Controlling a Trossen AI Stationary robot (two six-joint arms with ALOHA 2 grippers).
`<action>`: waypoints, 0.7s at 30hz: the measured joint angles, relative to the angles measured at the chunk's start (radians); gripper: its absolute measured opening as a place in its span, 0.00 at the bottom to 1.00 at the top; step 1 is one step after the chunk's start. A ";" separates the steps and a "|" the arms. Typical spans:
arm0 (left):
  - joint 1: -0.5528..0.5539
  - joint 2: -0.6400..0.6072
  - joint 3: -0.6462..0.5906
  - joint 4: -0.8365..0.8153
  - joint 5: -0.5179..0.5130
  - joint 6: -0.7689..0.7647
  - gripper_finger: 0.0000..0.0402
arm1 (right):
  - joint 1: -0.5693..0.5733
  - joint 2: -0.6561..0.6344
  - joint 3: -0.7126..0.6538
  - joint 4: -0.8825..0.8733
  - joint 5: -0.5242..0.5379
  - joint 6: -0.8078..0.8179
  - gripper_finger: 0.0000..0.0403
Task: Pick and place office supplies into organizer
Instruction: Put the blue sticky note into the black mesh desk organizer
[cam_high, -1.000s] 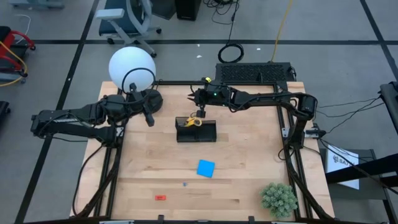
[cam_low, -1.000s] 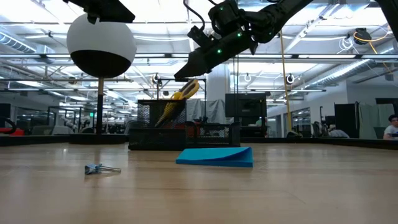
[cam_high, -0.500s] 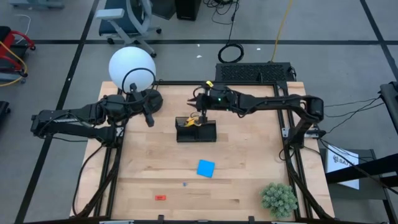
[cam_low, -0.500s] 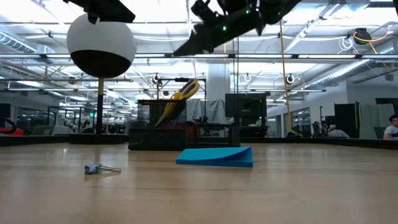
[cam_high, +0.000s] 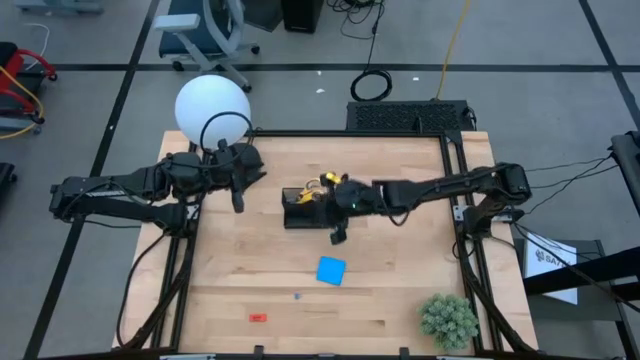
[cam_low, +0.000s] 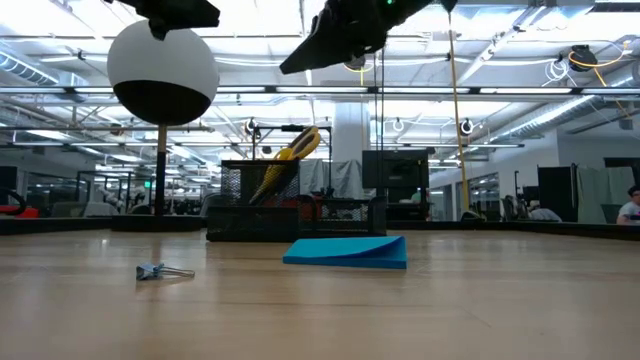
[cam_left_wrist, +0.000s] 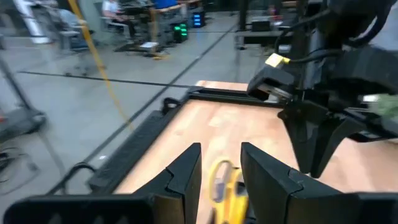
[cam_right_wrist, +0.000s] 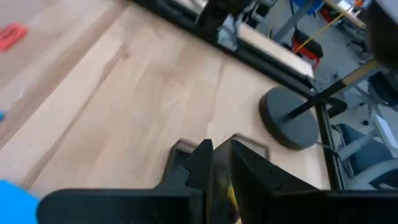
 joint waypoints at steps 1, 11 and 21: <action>0.000 0.000 0.000 0.000 0.022 -0.005 0.30 | 0.022 0.000 0.000 -0.018 0.028 -0.002 0.11; -0.042 0.000 0.000 -0.073 0.195 -0.083 0.30 | 0.256 -0.001 -0.026 -0.065 0.227 0.001 0.11; -0.135 0.000 -0.041 -0.004 0.195 -0.084 0.30 | 0.428 0.000 -0.192 0.118 0.388 0.003 0.11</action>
